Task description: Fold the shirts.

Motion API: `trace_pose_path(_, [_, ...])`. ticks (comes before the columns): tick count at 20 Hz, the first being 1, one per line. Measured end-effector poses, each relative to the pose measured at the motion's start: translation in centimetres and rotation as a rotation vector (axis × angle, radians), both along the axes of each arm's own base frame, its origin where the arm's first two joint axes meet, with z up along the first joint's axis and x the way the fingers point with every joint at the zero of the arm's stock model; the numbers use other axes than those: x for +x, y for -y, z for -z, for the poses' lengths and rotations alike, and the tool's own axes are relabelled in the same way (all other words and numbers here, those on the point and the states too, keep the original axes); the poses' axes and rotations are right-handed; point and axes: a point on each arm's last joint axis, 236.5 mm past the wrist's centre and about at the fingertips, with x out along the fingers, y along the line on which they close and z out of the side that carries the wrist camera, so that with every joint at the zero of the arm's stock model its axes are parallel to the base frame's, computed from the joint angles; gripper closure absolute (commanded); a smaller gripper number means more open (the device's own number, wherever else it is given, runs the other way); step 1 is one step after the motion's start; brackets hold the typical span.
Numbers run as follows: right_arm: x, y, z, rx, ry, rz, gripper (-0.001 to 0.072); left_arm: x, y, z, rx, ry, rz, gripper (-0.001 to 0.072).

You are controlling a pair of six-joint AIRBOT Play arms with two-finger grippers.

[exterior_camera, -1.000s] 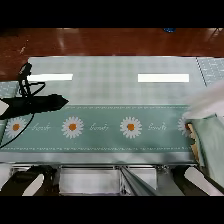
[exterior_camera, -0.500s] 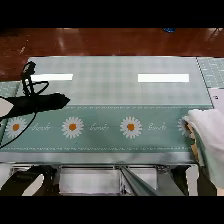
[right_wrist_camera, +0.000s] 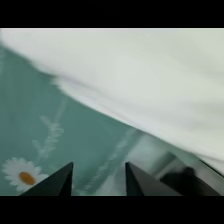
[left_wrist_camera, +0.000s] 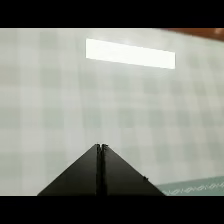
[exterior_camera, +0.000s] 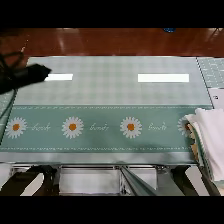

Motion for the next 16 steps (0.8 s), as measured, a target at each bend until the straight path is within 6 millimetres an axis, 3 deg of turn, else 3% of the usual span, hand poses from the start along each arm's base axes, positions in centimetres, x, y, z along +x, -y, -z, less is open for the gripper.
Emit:
trace_pose_path(2, [6.3, -2.5, -2.3, 0.014, 0.154, -0.172, 0.0691, 1.2, -0.2, -4.3, 0.016, 0.065, 0.014, 0.0677])
trace_pose_path(4, [12.4, -6.3, -4.6, -0.021, 0.31, -0.357, 0.0692, 1.7, -0.1, -7.4, 0.026, 0.094, 0.037, 0.0678])
trace_pose_path(6, [17.1, -11.3, -6.3, -0.078, 0.436, -0.528, 0.0692, 1.7, 0.2, -7.6, 0.024, 0.05, 0.057, 0.0678])
trace_pose_path(8, [20.1, -15.5, -5.9, -0.171, 0.473, -0.667, 0.0692, 1.6, -0.1, -5.1, 0.027, -0.05, 0.051, 0.0678])
trace_pose_path(10, [21.8, -18.2, -3.3, -0.274, 0.418, -0.763, 0.0692, 1.3, -0.3, -0.5, 0.059, -0.183, 0.056, 0.0678])
trace_pose_path(13, [22.7, -20.1, 1.9, -0.346, 0.267, -0.854, 0.0691, 0.4, -0.8, 6.4, 0.132, -0.373, 0.066, 0.0678])
trace_pose_path(16, [22.5, -20.9, 5.5, -0.362, 0.152, -0.902, 0.0691, 0.0, -1.3, 9.6, 0.154, -0.47, 0.049, 0.0677])
